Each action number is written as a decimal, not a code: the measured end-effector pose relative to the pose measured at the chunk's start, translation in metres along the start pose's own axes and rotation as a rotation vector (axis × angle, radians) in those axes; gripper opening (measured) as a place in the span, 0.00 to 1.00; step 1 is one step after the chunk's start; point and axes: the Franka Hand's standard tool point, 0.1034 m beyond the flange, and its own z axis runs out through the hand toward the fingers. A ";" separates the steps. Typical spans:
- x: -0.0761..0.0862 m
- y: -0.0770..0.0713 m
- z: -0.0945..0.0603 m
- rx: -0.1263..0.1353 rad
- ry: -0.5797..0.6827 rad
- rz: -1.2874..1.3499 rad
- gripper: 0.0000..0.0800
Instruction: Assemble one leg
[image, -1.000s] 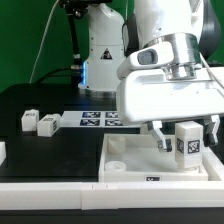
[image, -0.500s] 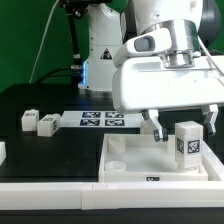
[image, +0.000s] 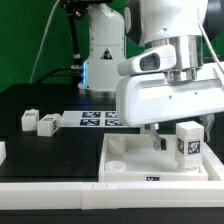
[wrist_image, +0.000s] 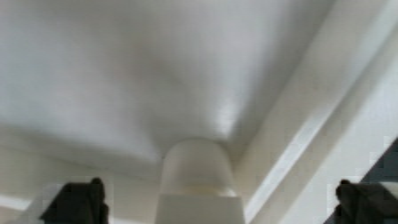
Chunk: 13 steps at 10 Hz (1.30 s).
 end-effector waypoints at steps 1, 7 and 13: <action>0.000 0.000 0.000 0.000 0.000 0.000 0.81; 0.000 0.000 0.000 0.000 0.000 0.000 0.81; 0.005 -0.006 -0.016 0.034 -0.166 0.046 0.81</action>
Offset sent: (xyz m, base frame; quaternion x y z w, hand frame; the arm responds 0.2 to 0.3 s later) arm 0.0042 0.0130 -0.0096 -0.0116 -0.0263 0.0095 0.9995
